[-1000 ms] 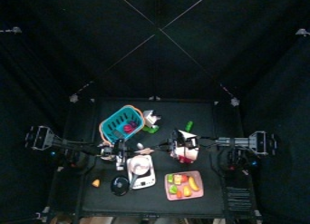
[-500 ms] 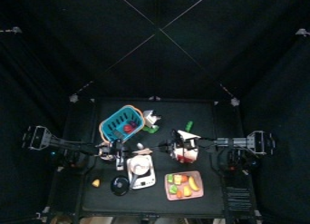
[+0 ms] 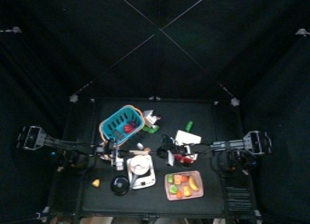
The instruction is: Cut egg
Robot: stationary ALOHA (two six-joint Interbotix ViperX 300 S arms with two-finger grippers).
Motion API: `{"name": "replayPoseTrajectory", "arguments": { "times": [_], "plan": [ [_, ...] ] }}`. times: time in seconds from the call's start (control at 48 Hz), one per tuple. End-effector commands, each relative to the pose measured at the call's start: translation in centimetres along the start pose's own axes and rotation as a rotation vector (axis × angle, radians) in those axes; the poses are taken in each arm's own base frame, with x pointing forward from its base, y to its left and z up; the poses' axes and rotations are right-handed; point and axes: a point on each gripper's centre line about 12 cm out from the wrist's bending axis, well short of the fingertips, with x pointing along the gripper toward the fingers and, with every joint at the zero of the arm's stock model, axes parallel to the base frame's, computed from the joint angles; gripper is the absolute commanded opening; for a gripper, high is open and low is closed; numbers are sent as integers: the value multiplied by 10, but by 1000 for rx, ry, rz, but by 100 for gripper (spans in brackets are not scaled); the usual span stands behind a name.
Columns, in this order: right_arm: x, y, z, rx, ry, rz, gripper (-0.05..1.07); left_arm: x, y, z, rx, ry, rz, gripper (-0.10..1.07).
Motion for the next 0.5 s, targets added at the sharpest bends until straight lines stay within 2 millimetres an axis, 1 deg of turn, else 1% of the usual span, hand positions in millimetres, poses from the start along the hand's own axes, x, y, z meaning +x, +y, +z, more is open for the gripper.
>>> {"name": "replayPoseTrajectory", "arguments": {
  "times": [0.0,0.125,0.229,0.375,0.479],
  "plan": [
    [2,11,19,-4,-31,16,40,4,-6,9,22,-40,-30,43],
    [8,19,19,-20,0,7,40,0,-12,2,46,-19,-65,42],
    [12,20,20,-20,30,-17,40,-2,-21,1,65,-16,-111,42],
    [15,23,25,-27,59,-45,40,-2,-29,-4,81,2,-151,42],
    [18,27,22,-30,76,-48,40,-2,-36,-14,87,47,-181,42]
  ]
}}
